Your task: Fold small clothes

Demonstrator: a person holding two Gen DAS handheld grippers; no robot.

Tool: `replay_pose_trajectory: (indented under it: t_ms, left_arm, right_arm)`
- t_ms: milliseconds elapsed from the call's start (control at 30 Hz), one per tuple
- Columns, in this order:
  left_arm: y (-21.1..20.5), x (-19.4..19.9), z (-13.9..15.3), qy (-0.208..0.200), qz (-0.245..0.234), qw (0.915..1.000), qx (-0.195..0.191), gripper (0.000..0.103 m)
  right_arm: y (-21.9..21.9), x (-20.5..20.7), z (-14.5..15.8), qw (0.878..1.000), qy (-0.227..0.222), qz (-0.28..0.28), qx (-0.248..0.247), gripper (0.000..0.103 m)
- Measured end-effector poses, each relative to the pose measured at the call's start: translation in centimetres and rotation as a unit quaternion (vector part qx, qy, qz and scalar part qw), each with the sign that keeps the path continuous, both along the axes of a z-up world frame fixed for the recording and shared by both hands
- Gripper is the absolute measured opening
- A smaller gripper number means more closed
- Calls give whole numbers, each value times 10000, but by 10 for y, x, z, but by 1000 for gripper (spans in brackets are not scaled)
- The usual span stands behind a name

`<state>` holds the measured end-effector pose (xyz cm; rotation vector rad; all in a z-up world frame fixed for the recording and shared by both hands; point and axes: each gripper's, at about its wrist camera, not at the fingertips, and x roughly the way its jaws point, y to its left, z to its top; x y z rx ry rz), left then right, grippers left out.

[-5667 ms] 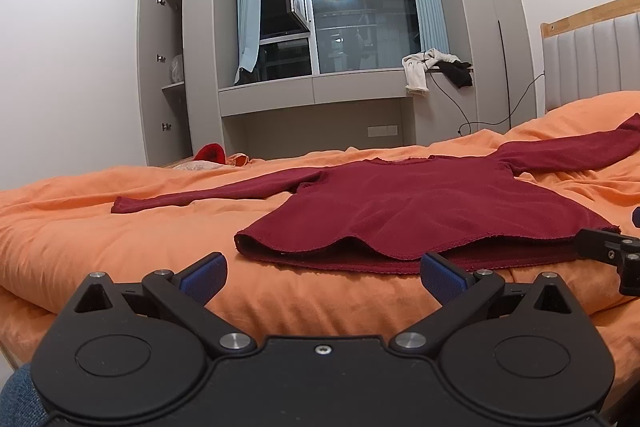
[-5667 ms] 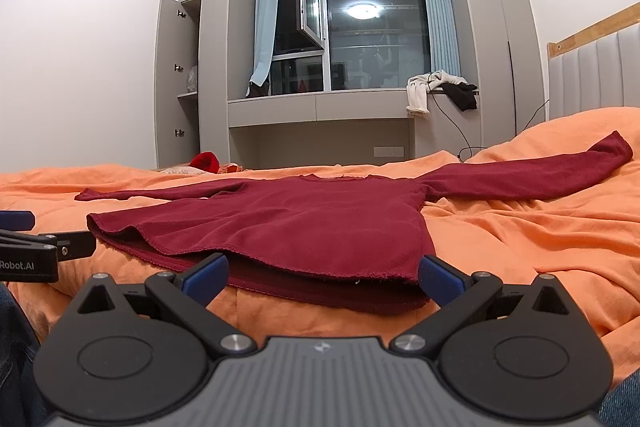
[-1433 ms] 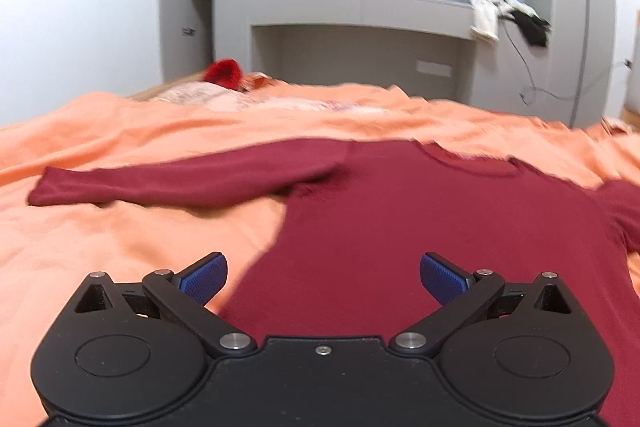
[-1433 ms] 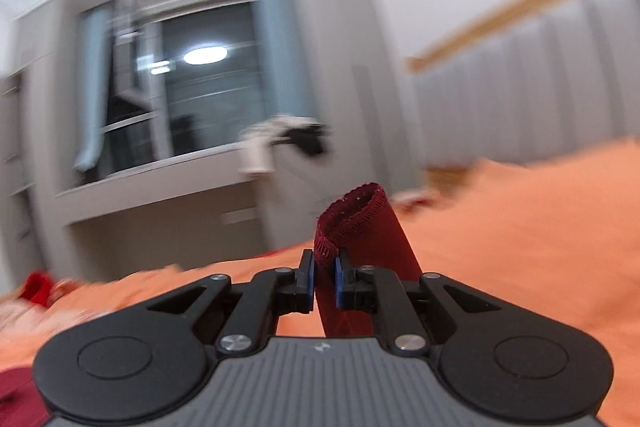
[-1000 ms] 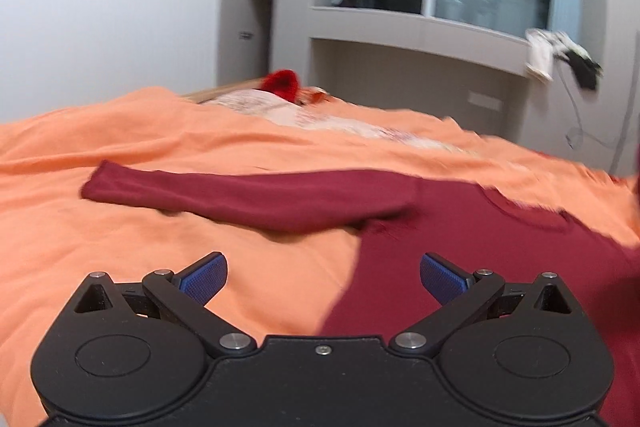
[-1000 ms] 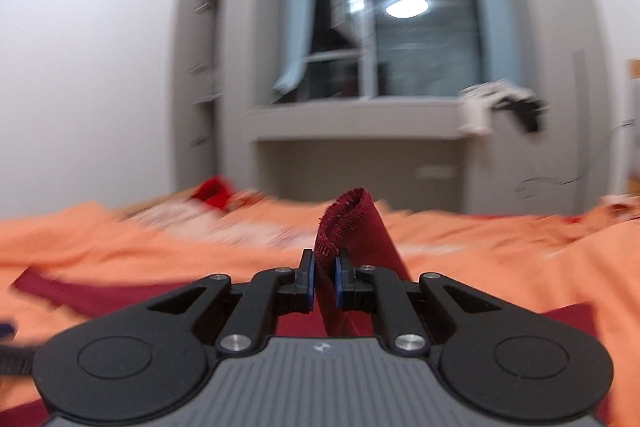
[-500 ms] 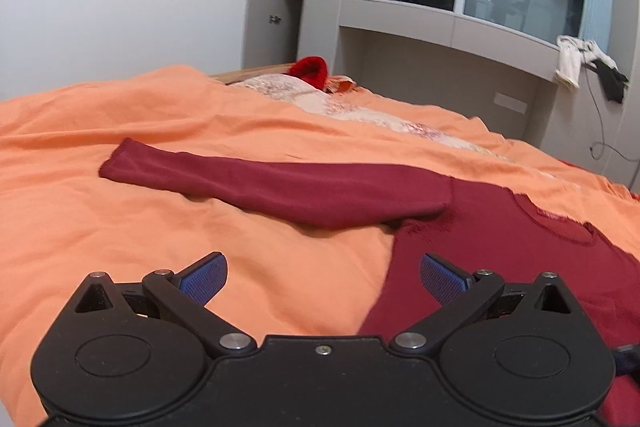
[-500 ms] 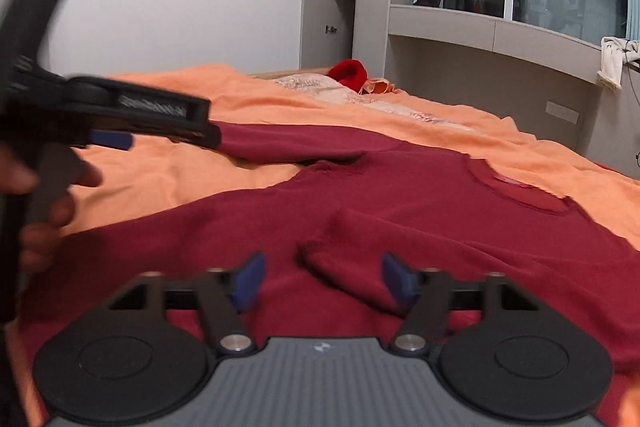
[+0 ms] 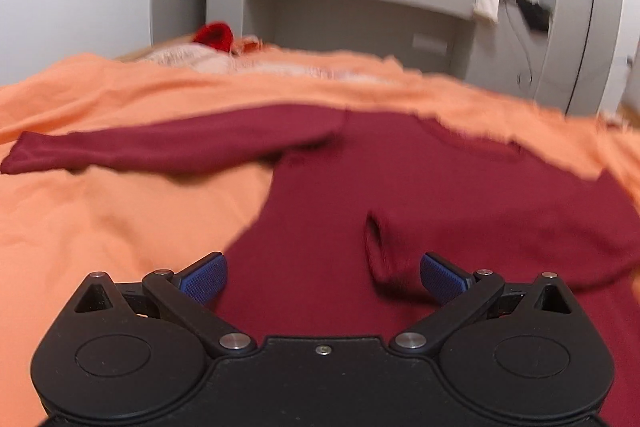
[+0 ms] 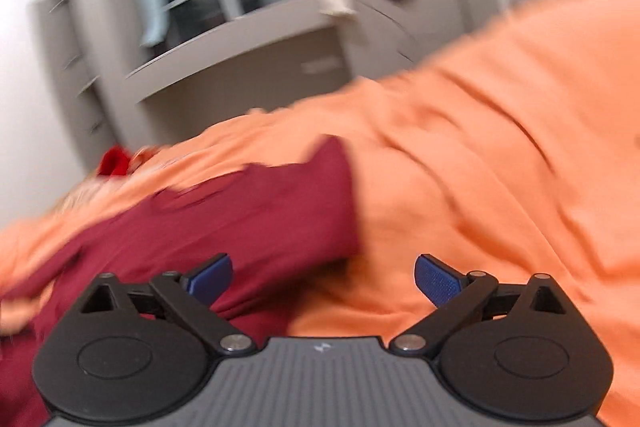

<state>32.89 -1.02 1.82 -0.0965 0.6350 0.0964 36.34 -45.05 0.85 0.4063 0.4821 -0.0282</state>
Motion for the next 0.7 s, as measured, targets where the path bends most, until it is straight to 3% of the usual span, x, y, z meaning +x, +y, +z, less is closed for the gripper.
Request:
replay_pose_trajectory:
  t_ms: [100, 200, 300, 333, 467, 700]
  left_arm:
    - [0, 8, -14, 367, 116, 9993, 23, 102]
    - [-7, 6, -18, 382, 67, 9989, 275, 103]
    - [-11, 6, -21, 389, 60, 9983, 433, 103]
    - [-11, 6, -21, 395, 58, 9982, 441, 103]
    - [-5, 6, -17, 422, 5, 9987, 300, 103]
    - [28, -4, 3, 139, 120, 9977, -647, 102]
  right_arm:
    - [-22, 5, -7, 9990, -56, -318, 295, 80]
    - [-33, 8, -13, 9975, -129, -348, 609, 66]
    - [-34, 15, -17, 9985, -64, -199, 506, 34]
    - [-33, 19, -21, 9993, 37, -155, 343, 19]
    - [-26, 21, -21, 9992, 178, -114, 338, 16]
    - [-18, -5, 0, 9999, -20, -13, 117, 27]
